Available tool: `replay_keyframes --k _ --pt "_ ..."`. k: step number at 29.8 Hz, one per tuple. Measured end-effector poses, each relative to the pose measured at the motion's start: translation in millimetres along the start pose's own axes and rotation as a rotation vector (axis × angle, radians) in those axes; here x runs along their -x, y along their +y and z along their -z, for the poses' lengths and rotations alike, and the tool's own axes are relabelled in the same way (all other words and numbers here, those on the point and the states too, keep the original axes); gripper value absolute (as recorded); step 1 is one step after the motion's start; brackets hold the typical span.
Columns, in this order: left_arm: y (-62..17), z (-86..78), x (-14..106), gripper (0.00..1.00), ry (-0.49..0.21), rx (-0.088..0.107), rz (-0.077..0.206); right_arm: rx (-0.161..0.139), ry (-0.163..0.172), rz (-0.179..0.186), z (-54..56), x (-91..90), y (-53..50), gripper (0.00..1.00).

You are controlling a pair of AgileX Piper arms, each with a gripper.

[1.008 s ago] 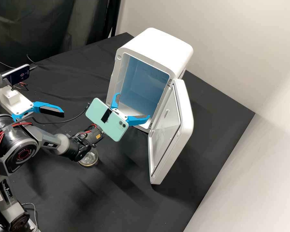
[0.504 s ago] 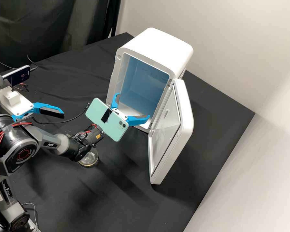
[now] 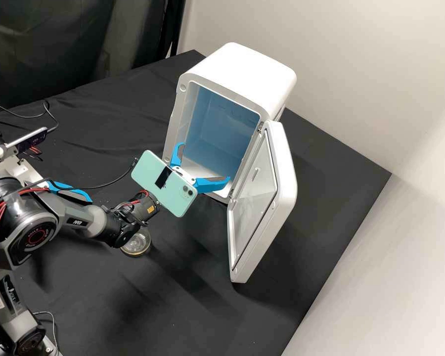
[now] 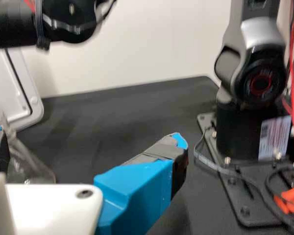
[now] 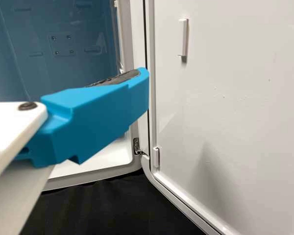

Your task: Place the flask in the incubator

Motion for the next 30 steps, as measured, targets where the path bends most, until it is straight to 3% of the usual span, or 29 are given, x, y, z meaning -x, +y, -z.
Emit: replay_keyframes --k 2,8,15,19,26,30 --pt "-3.6 5.3 0.3 1.00 0.017 -0.003 0.009 0.000 0.000 0.000 0.0 0.0 0.0 1.00" --pt "-8.4 22.5 2.4 1.00 0.071 0.008 -0.006 0.000 0.000 0.000 0.0 0.0 0.0 1.00" --pt "-16.8 42.6 6.7 1.00 0.137 0.022 0.020 0.000 0.000 0.000 0.0 0.0 0.0 1.00" --pt "-19.3 51.1 10.4 1.00 0.164 0.028 0.013 0.000 0.000 0.000 0.0 0.0 0.0 1.00" --pt "-28.1 62.0 14.6 1.00 0.178 0.024 0.035 0.000 0.000 0.000 0.0 0.0 0.0 1.00" --pt "-31.0 67.8 17.6 1.00 0.191 0.026 0.034 0.000 0.000 0.000 0.0 0.0 0.0 1.00"
